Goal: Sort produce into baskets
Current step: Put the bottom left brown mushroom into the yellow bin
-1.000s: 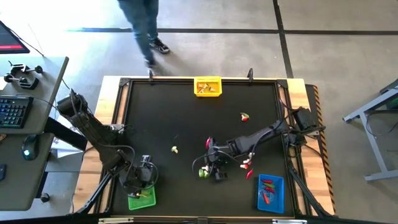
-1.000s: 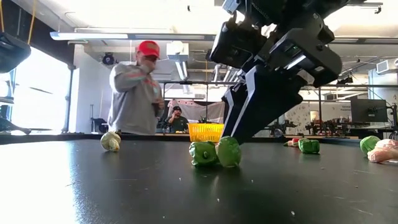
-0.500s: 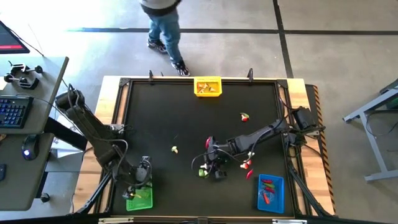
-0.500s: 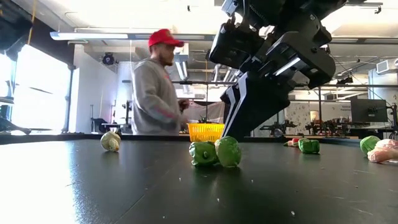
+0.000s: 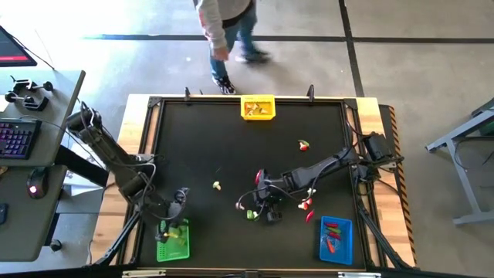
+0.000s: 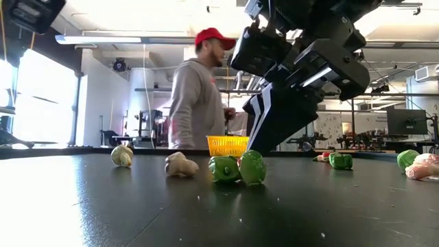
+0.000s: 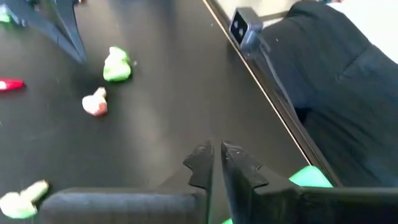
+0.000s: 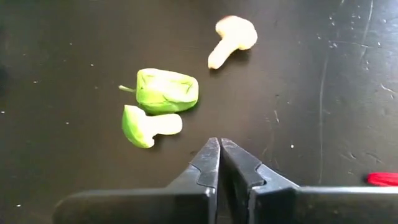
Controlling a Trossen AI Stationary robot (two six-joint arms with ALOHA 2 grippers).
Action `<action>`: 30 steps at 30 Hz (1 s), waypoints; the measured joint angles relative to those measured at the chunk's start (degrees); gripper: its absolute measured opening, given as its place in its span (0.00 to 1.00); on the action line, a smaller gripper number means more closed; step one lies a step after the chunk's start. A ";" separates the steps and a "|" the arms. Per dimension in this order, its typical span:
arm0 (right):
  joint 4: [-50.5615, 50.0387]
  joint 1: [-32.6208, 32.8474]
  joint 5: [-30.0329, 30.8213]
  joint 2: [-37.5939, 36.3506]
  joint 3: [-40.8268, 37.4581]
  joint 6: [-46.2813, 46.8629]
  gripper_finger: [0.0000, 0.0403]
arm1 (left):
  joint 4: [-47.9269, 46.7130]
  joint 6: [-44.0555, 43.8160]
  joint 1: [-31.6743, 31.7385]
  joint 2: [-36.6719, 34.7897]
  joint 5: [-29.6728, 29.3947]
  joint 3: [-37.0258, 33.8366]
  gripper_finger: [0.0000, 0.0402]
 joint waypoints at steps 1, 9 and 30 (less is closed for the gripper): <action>-0.31 0.00 0.32 -0.01 0.00 0.04 0.02 | 0.70 1.12 0.63 0.01 0.39 -0.01 0.03; -7.35 0.08 5.37 -4.61 0.00 1.53 0.16 | 2.96 6.21 7.40 0.04 2.65 -0.49 0.00; -7.28 0.02 17.49 -8.63 -4.33 4.62 0.26 | 1.03 23.79 25.84 10.81 3.10 -0.36 0.16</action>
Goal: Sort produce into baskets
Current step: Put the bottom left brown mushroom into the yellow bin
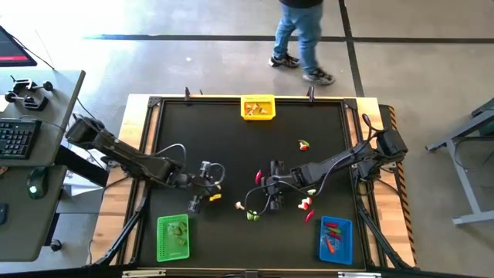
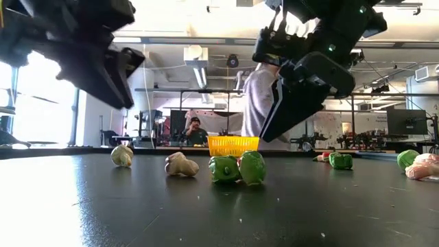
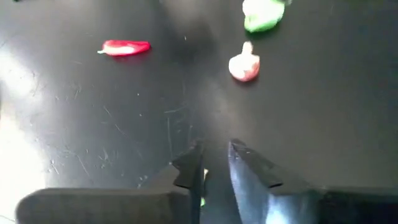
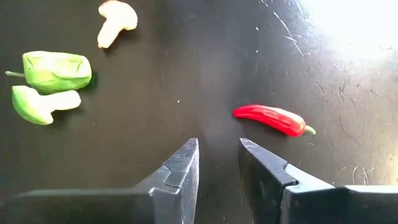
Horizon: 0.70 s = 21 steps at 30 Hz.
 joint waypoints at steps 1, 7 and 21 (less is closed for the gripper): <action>0.26 0.00 -0.01 0.00 -0.10 0.03 0.26 | -0.58 1.51 0.34 1.28 -0.22 0.73 0.18; 0.21 0.00 0.19 0.00 -0.18 0.00 0.26 | -8.17 2.95 2.46 8.22 -1.72 6.03 0.29; 0.20 0.00 0.32 0.00 -0.18 -0.13 0.26 | -14.00 -11.15 6.99 11.48 1.63 7.48 0.33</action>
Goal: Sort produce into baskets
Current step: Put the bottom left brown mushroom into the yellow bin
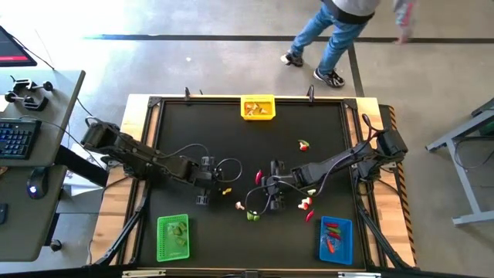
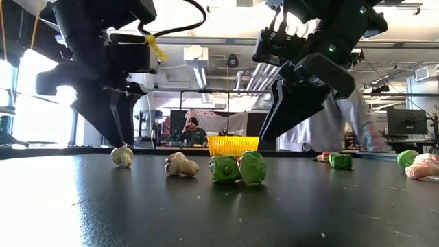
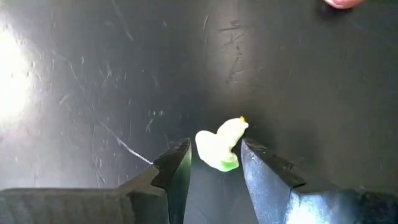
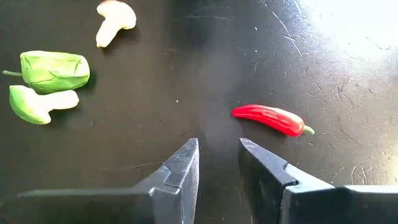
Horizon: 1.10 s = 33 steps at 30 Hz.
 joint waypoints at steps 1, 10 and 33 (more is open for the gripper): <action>0.00 0.00 -0.01 0.00 0.00 0.00 0.26 | -0.08 -0.56 0.26 0.00 0.45 -0.01 0.33; 0.00 0.00 -0.15 0.00 0.00 -0.02 0.26 | 0.17 -6.63 2.48 0.00 4.05 -1.20 0.32; -4.07 0.15 1.58 0.02 0.00 -0.24 0.26 | 2.18 -3.14 3.37 -0.02 1.05 -1.20 0.00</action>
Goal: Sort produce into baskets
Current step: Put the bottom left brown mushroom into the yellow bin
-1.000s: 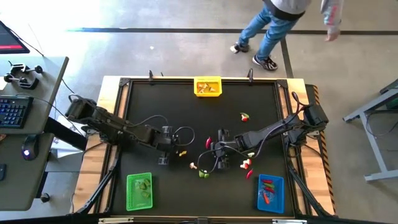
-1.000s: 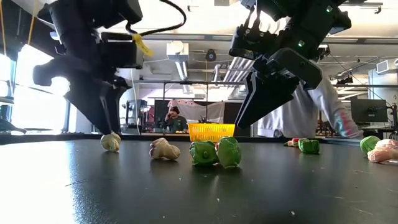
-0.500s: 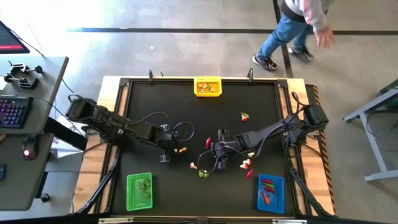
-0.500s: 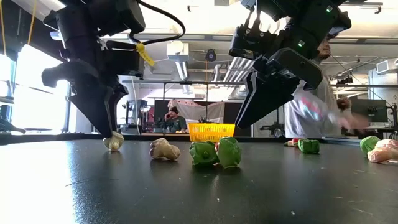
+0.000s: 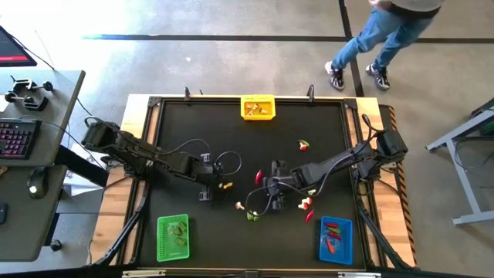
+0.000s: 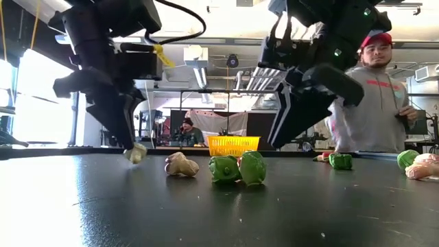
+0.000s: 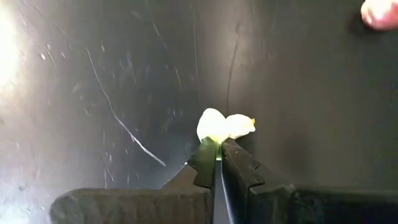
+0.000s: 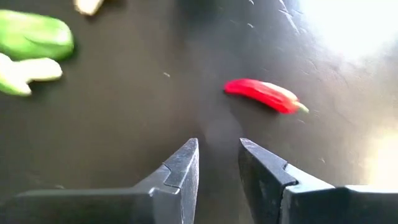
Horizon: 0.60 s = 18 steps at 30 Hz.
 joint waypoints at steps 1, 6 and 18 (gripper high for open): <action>-0.69 0.02 1.23 0.00 0.00 0.10 0.26 | 0.84 0.06 0.00 0.00 -0.28 -0.05 0.00; -1.06 0.00 4.06 0.00 -0.59 -0.19 0.26 | 8.16 -0.23 0.28 -0.42 -0.76 -3.36 0.00; 25.40 0.00 4.93 -2.55 -14.26 -1.81 0.26 | 17.04 -1.88 0.88 -4.18 -1.71 -8.70 0.00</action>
